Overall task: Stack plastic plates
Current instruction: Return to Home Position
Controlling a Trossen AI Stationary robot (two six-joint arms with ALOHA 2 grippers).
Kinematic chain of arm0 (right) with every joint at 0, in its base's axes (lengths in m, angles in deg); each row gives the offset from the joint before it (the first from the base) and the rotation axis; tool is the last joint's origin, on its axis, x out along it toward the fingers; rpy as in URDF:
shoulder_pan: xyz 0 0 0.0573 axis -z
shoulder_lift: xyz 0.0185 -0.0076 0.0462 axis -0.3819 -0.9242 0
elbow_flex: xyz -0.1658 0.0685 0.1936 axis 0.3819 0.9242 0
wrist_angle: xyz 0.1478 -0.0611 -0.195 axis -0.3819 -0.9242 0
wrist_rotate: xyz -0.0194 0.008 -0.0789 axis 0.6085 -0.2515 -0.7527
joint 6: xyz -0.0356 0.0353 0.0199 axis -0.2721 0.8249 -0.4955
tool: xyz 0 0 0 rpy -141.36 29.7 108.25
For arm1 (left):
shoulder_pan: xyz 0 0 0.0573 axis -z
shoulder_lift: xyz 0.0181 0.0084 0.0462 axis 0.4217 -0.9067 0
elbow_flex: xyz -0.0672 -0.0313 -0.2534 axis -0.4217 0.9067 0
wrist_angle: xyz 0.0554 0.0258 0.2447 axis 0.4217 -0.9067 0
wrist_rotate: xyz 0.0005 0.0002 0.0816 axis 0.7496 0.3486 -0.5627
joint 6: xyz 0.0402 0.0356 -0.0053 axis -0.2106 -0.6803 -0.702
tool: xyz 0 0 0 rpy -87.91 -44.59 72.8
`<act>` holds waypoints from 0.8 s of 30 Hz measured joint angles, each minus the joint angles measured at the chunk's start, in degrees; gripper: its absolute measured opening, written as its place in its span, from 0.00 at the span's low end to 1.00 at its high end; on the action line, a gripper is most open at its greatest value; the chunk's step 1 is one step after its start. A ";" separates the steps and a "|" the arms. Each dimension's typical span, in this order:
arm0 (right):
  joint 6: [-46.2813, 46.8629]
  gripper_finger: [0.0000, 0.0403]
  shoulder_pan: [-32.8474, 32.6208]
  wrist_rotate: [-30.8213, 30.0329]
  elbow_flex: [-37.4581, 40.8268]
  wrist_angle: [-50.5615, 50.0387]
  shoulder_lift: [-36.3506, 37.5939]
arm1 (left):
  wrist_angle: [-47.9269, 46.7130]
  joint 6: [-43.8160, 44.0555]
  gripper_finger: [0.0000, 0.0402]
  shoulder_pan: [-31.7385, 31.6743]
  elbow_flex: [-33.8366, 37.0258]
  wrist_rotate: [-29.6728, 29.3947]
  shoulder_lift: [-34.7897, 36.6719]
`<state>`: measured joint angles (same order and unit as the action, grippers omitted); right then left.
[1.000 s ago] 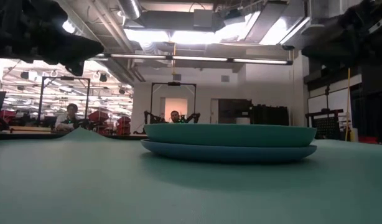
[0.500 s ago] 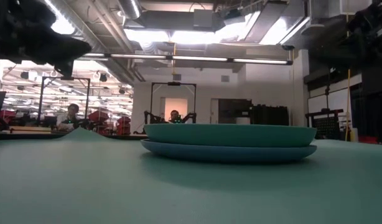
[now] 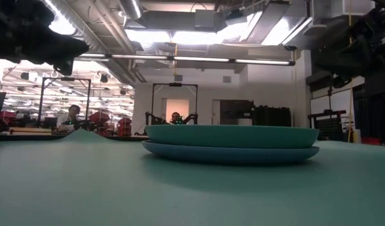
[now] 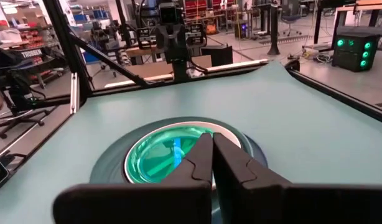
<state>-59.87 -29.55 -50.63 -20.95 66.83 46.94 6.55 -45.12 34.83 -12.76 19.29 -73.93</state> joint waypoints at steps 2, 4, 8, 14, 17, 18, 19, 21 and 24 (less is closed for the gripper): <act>0.00 0.01 0.00 0.00 0.00 0.08 -0.01 | 0.00 -0.57 0.09 0.00 -0.02 -0.12 -0.18; 0.00 0.01 0.00 -0.07 0.05 0.40 0.01 | 0.00 -0.65 0.09 0.00 -0.02 -0.17 -0.15; 0.00 0.01 0.00 -0.31 0.11 2.11 0.00 | 0.00 -0.65 0.09 0.00 -0.02 -0.12 -0.16; -0.64 0.01 -0.01 3.37 3.19 9.48 -0.01 | 0.00 -0.67 0.09 -0.02 -0.02 -0.08 -0.16; -2.96 0.01 -0.02 6.12 3.21 9.08 0.09 | 0.00 -0.67 0.09 -0.02 -0.02 -0.03 -0.16; -3.32 0.01 -0.02 6.65 3.21 8.98 0.09 | 0.00 -0.67 0.09 -0.02 -0.02 0.01 -0.16; -3.49 0.01 -0.02 6.76 3.21 8.96 -0.04 | 0.00 -0.67 0.09 -0.02 -0.02 0.01 -0.16; -3.36 0.01 -0.01 7.00 3.23 8.92 -0.83 | 0.00 -0.67 0.09 -0.02 -0.02 0.01 -0.16; -3.15 0.01 -0.02 7.06 3.23 8.89 -1.15 | 0.00 -0.67 0.09 -0.02 -0.02 0.03 -0.16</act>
<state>-63.02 -29.57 -43.57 -17.72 75.72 45.79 6.55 -45.79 34.81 -12.78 19.31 -74.09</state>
